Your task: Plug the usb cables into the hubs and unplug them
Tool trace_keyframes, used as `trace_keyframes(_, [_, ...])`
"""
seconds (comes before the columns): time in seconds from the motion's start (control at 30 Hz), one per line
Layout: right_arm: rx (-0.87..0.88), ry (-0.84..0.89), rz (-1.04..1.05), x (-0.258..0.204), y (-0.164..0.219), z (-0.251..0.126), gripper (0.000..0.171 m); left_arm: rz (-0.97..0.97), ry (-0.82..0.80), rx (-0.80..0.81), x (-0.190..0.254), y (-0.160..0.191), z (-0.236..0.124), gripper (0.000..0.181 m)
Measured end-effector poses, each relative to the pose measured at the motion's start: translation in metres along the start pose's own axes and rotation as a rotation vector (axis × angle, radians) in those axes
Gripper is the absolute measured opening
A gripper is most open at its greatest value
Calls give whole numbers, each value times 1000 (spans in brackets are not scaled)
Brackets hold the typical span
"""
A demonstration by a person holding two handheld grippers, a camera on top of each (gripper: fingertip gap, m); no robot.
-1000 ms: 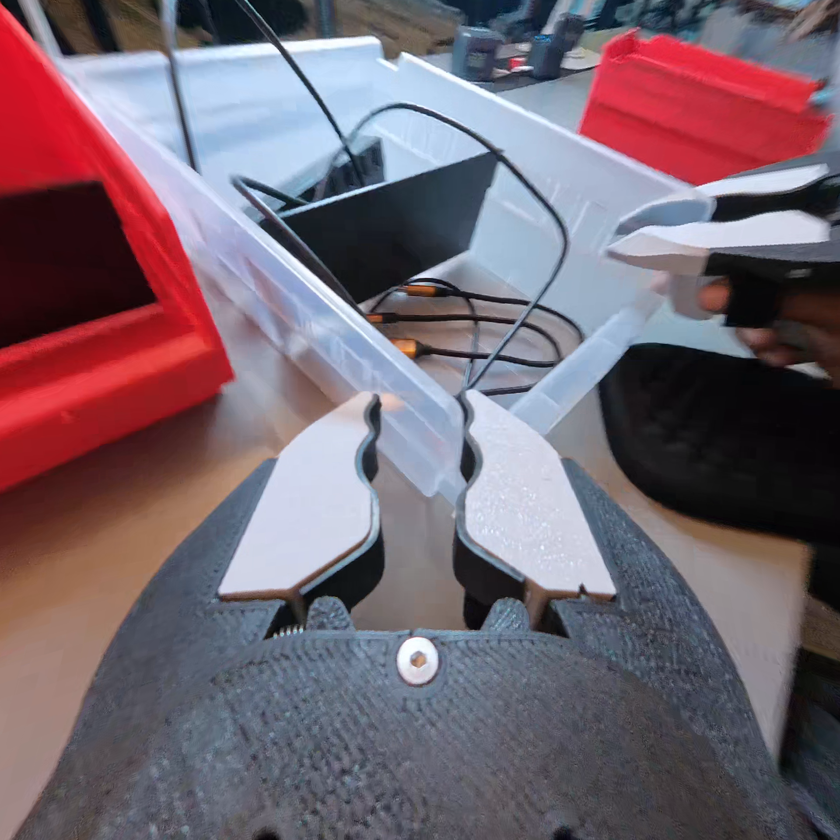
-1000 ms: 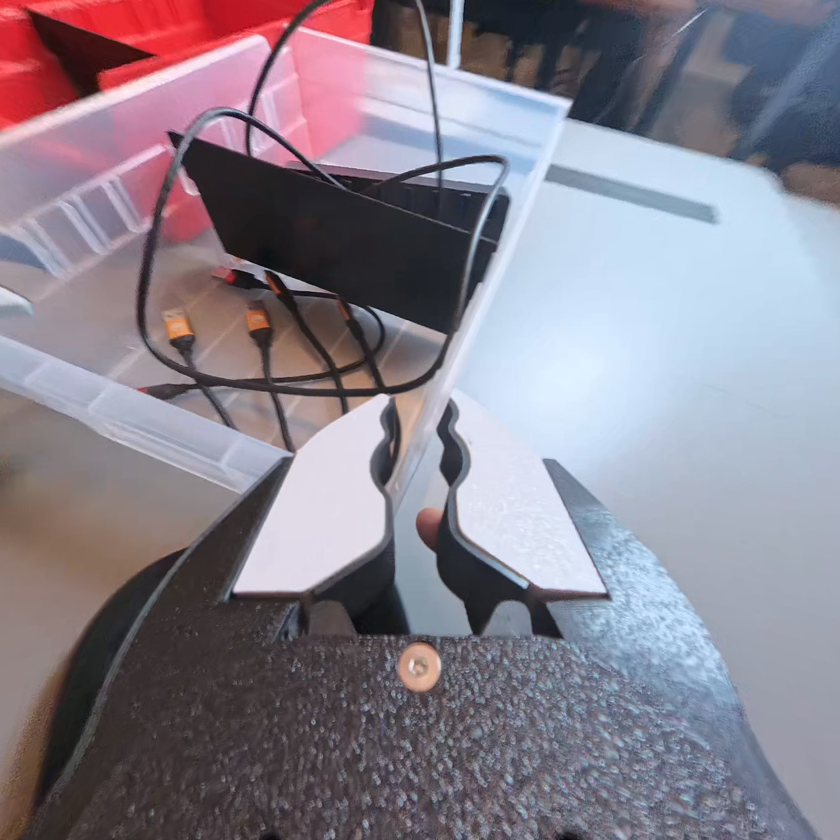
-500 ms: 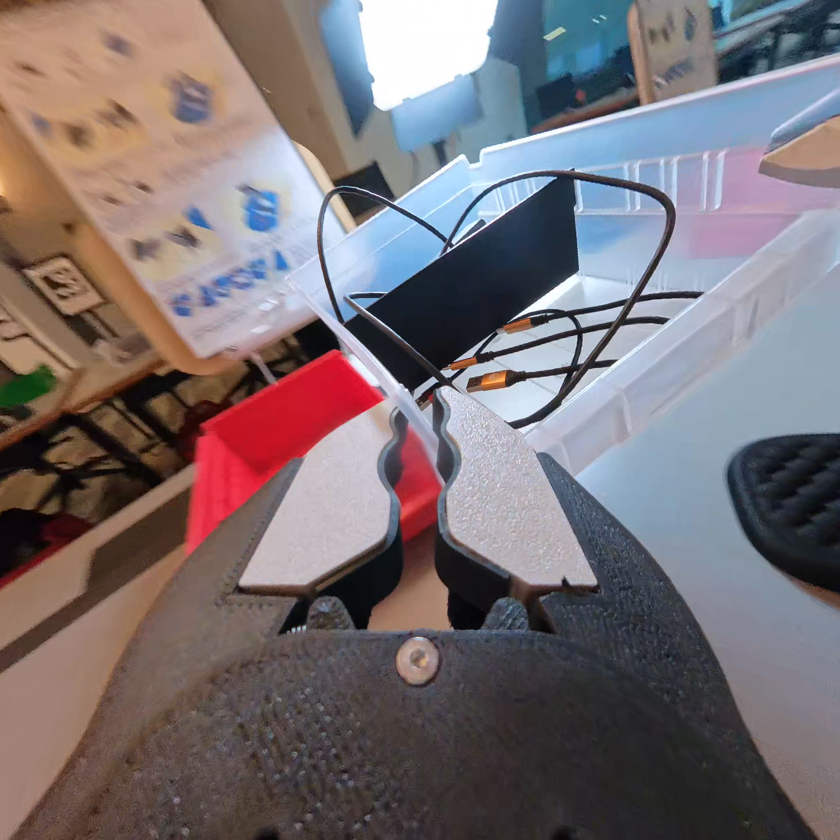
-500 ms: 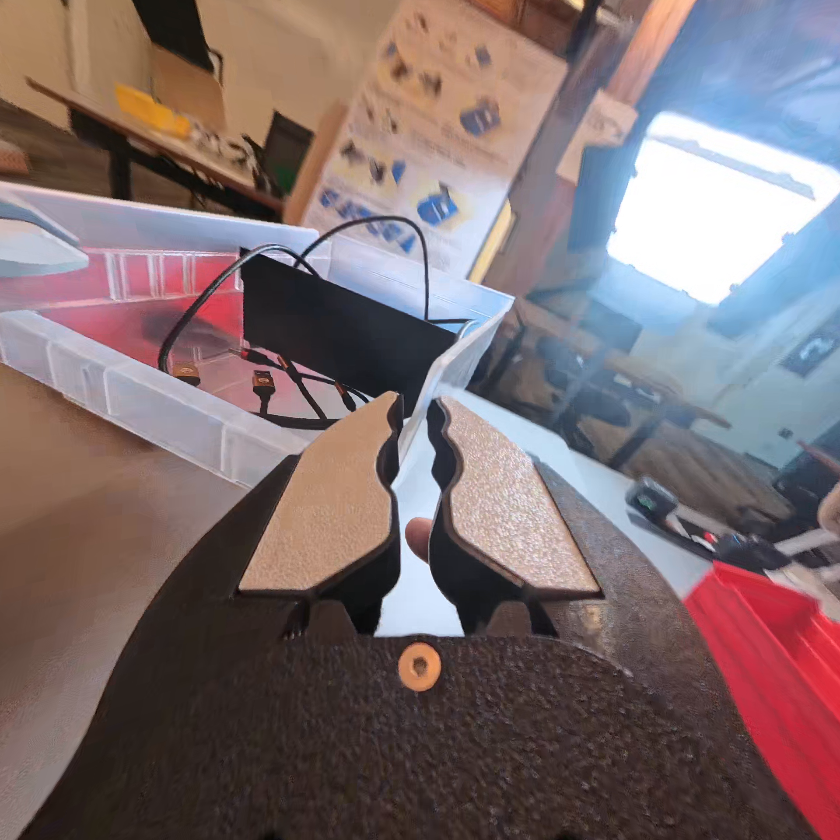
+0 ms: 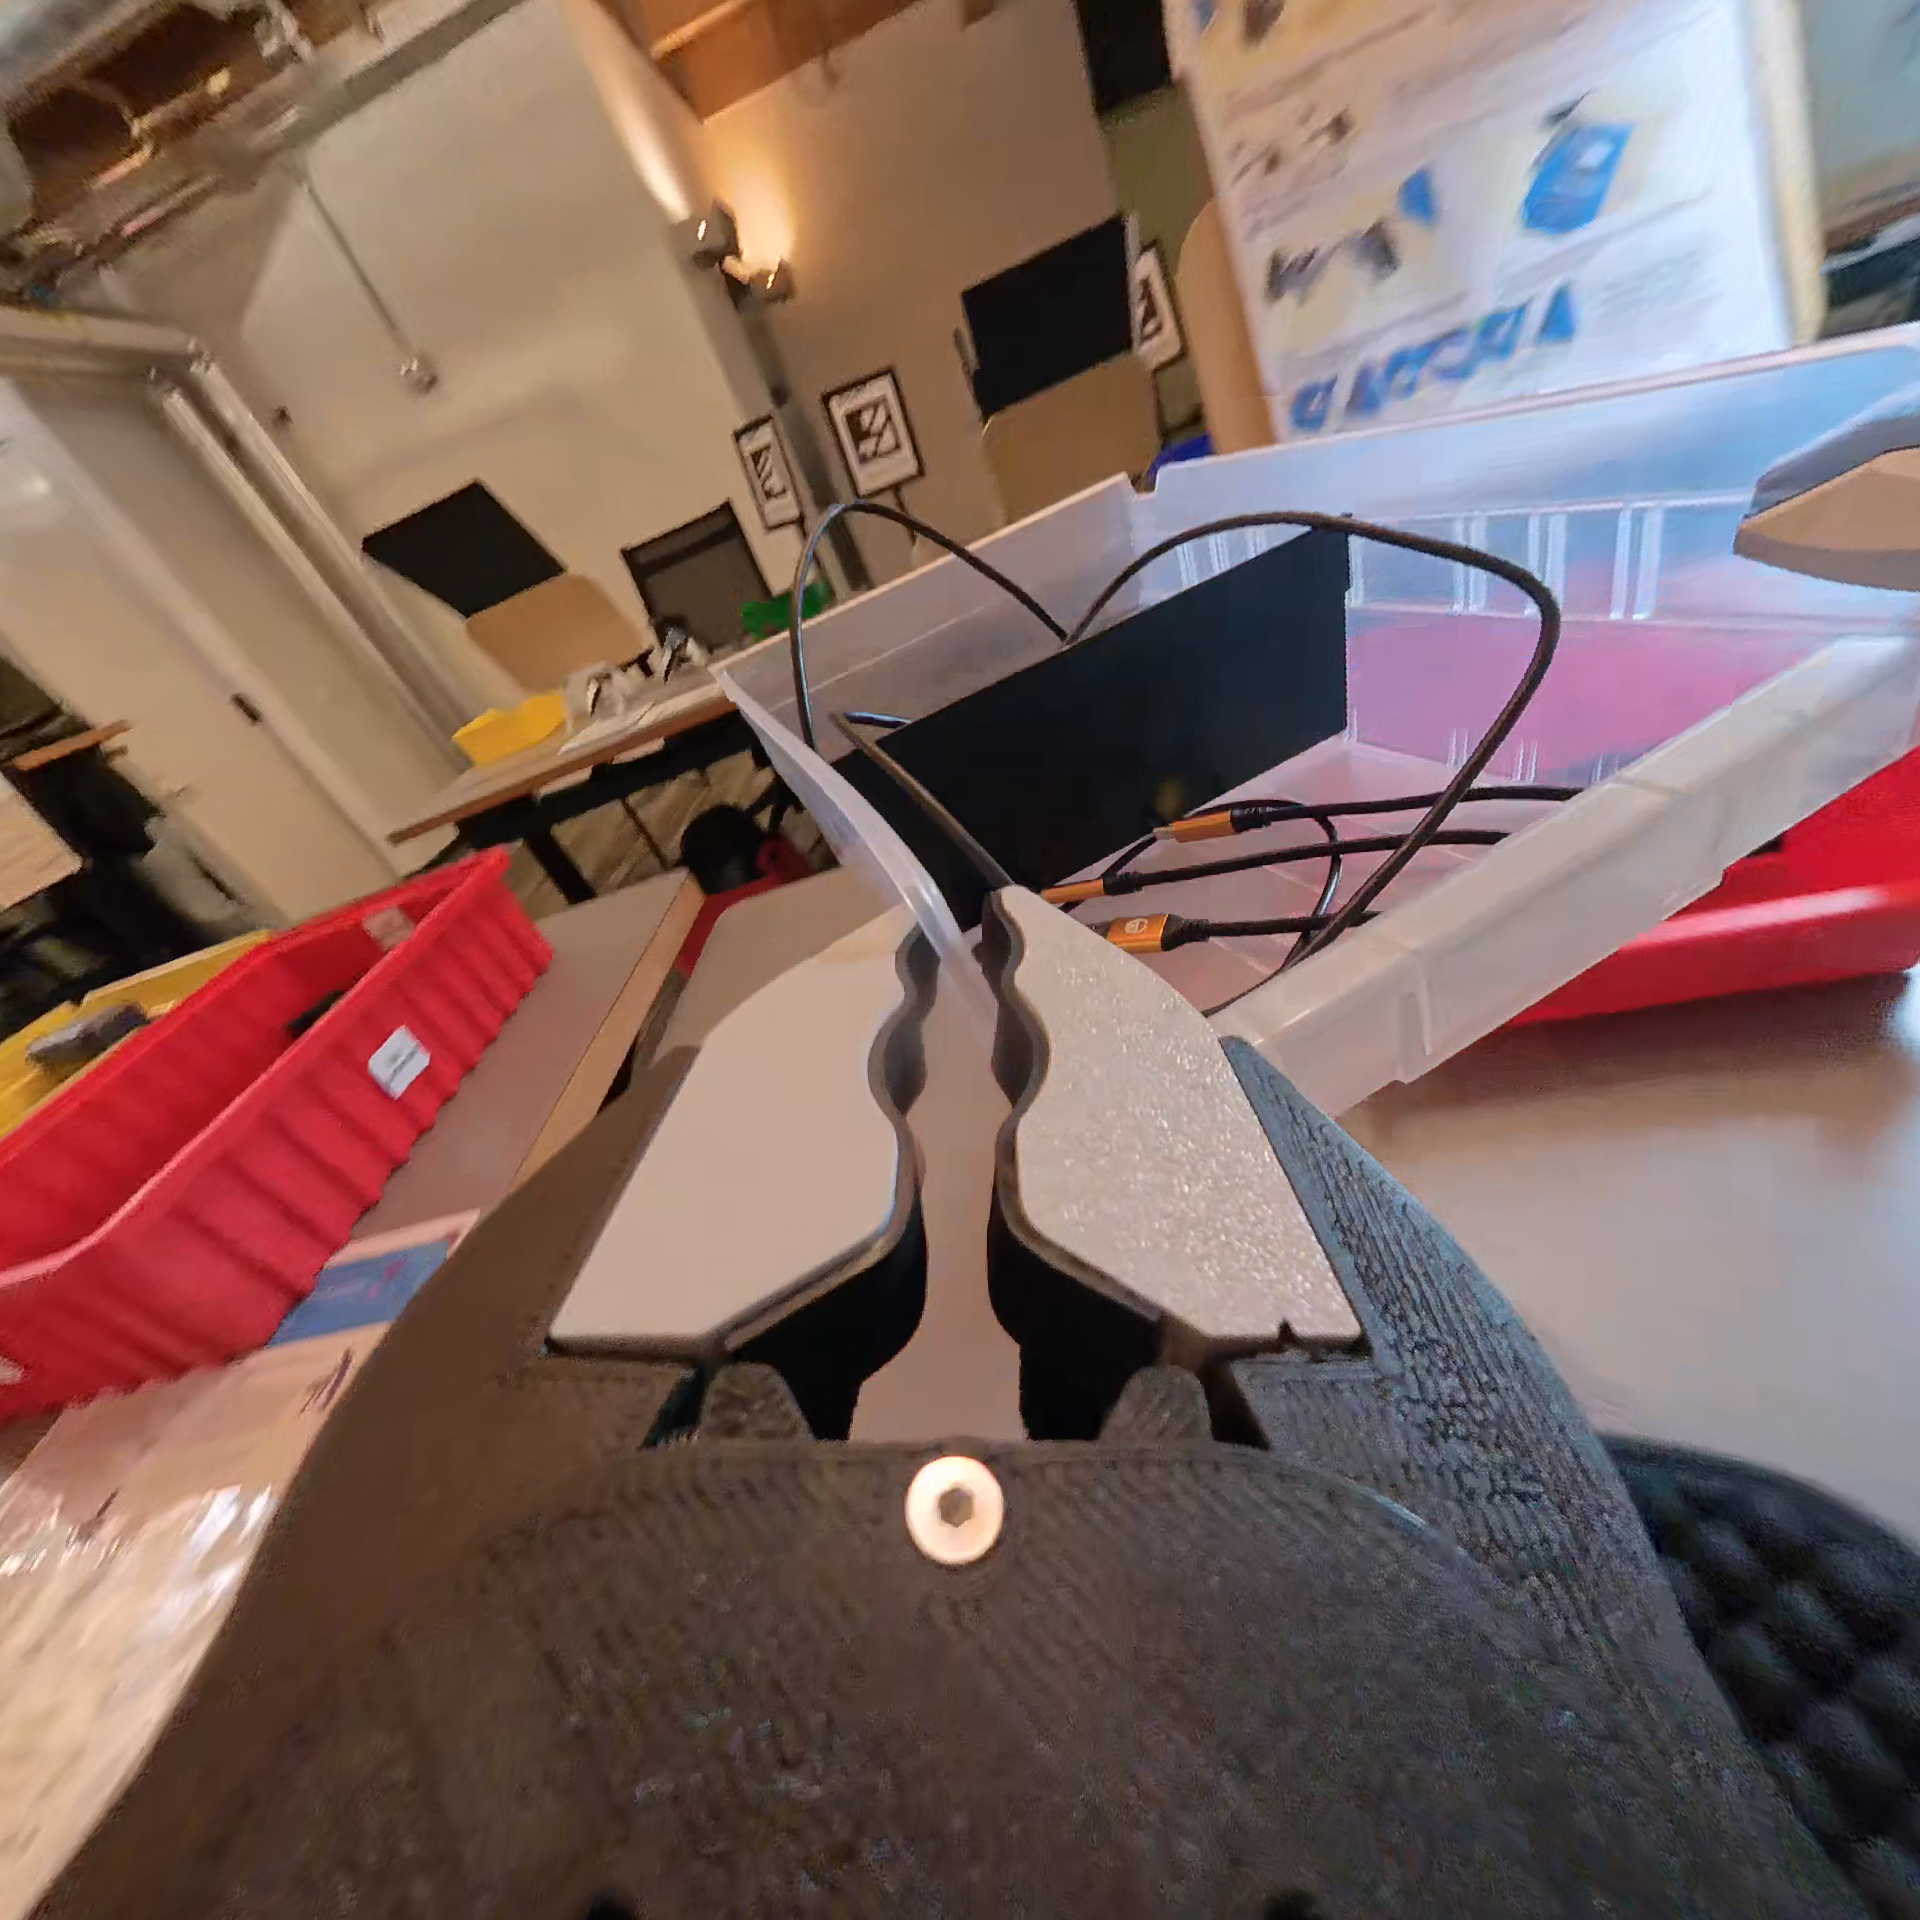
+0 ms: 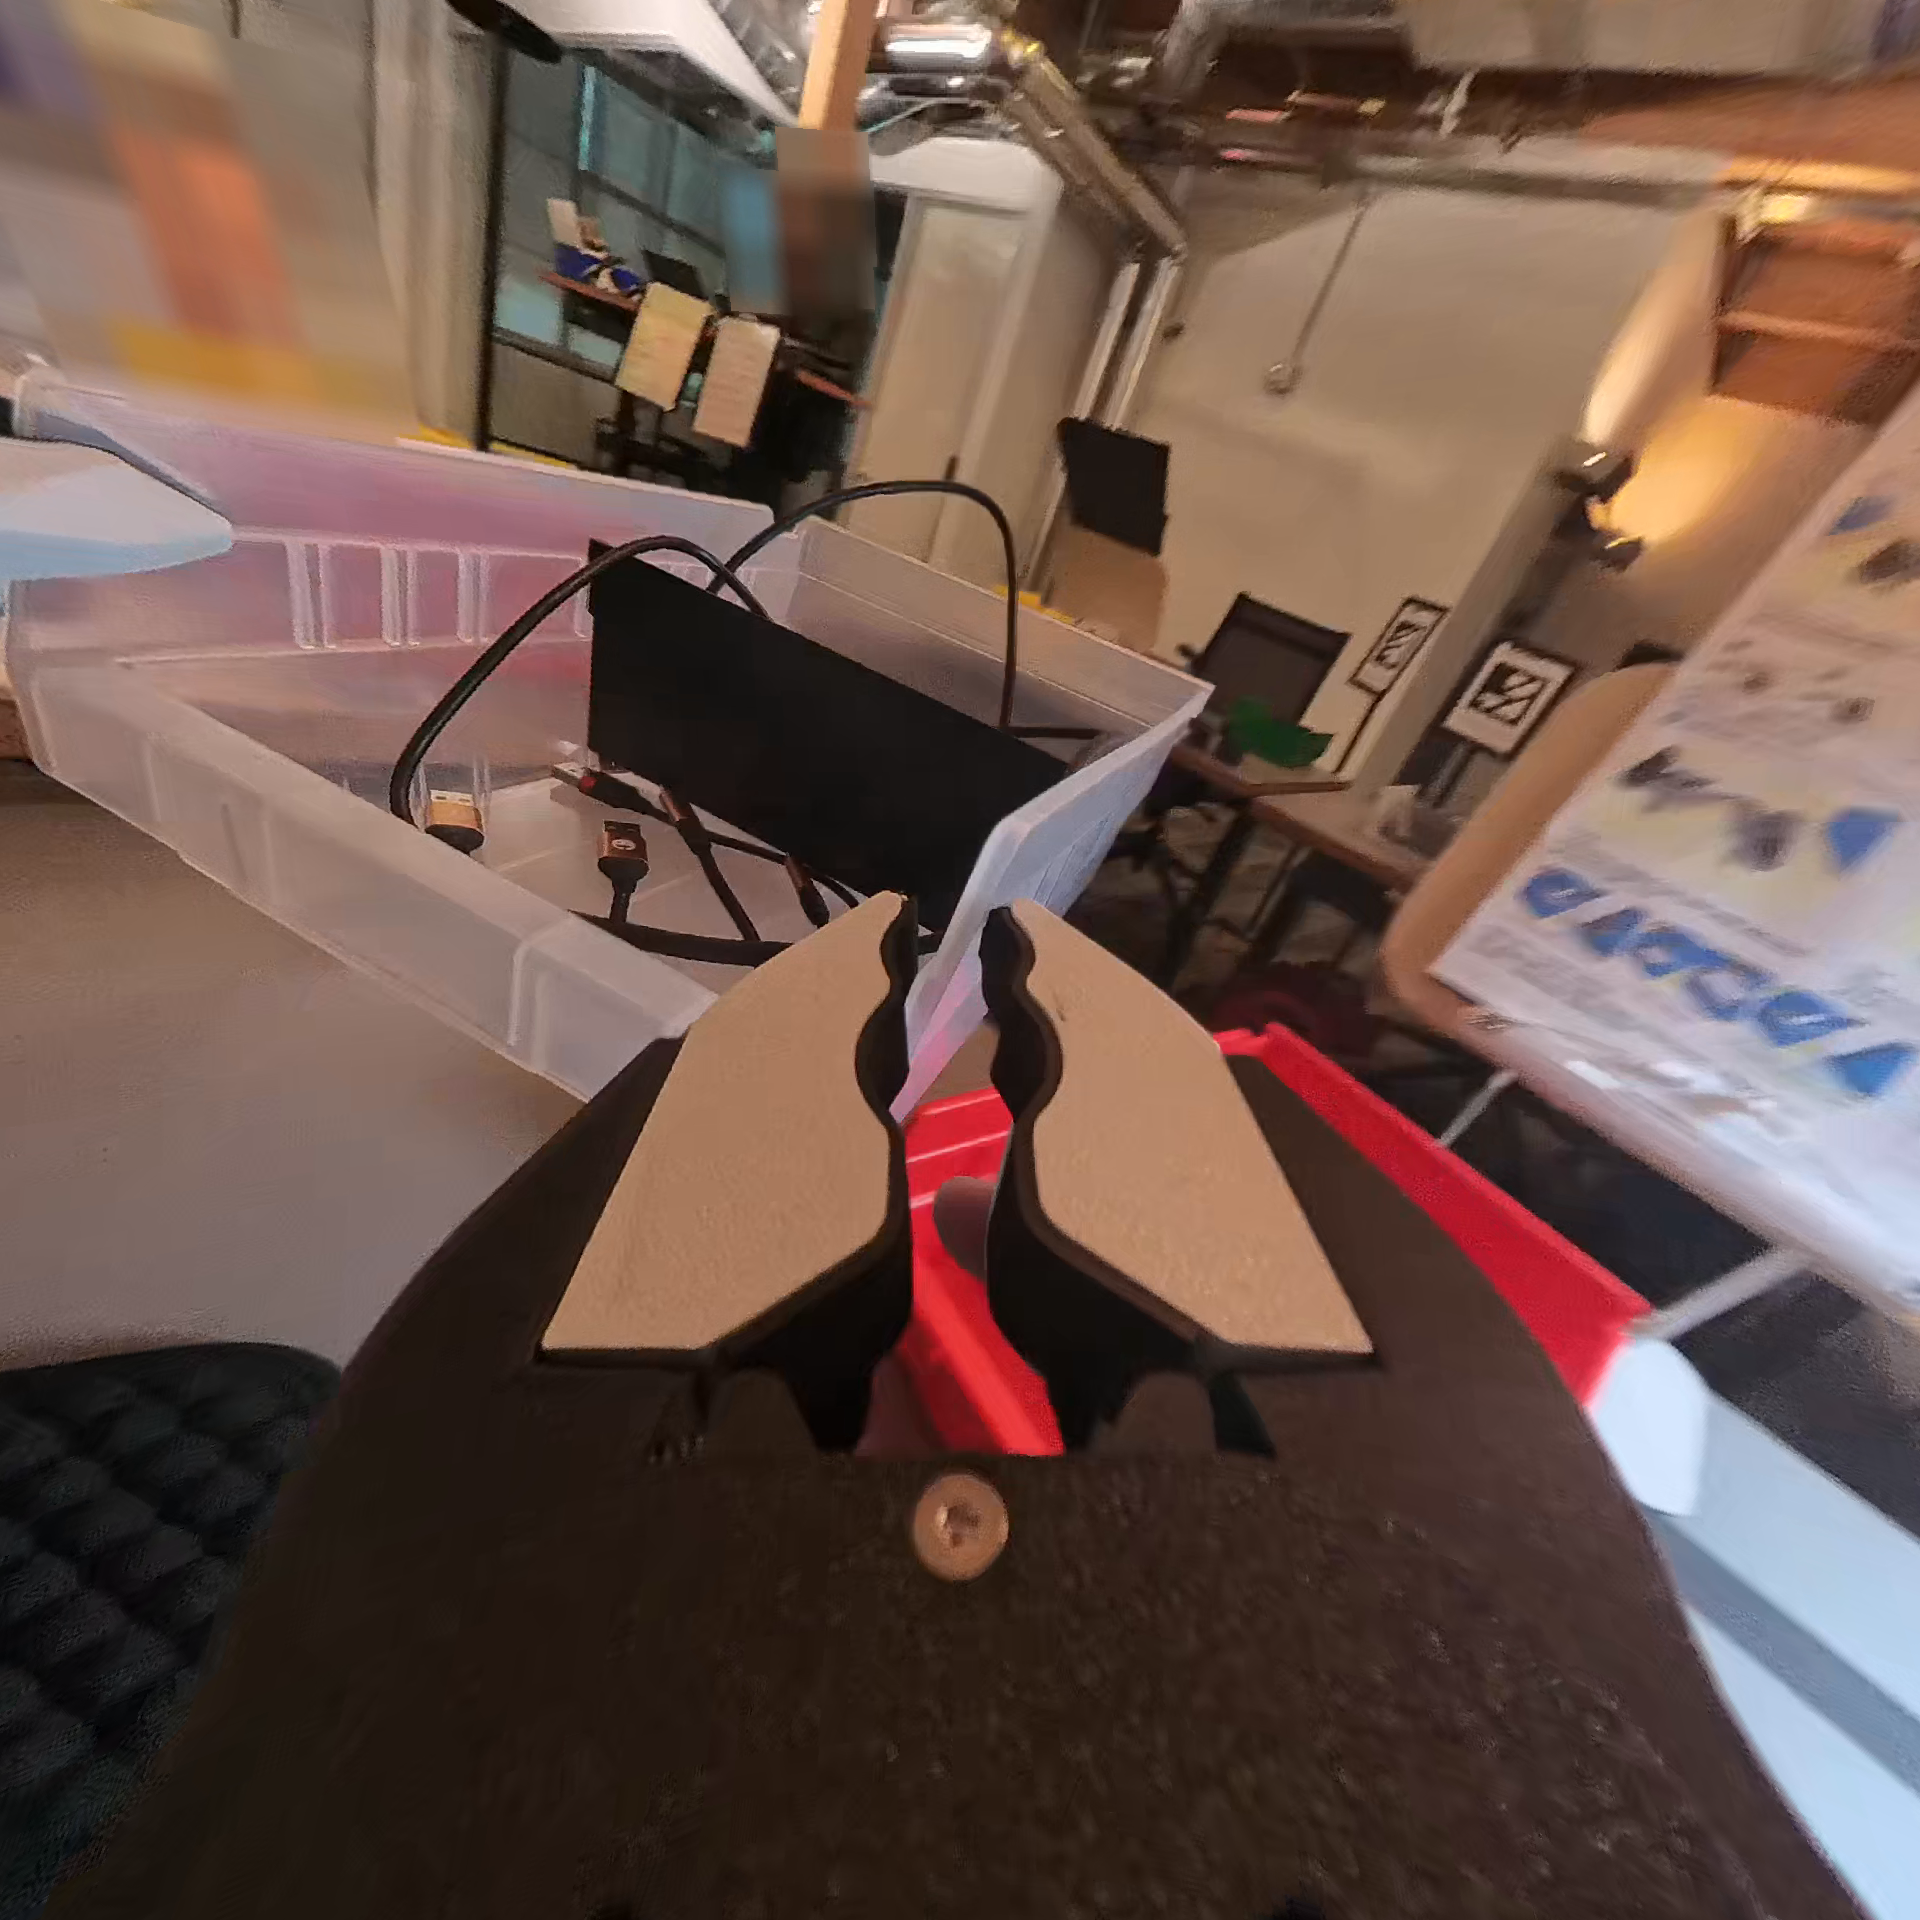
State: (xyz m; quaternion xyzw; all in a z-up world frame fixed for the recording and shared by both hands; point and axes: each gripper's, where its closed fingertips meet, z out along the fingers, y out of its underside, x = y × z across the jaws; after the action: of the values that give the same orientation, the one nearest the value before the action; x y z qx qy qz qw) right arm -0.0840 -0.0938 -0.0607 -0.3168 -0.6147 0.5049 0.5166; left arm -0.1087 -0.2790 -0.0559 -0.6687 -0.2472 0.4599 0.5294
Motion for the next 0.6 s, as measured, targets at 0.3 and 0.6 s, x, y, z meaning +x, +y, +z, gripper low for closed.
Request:
trace_keyframes(0.3, [-156,-33,22,-42,125,43,14,-109,55,-147,5,120,50,8])
trace_keyframes(0.6, [-348,-368,-24,-36,139,11,51,-60,192,-210,25,120,71,29])
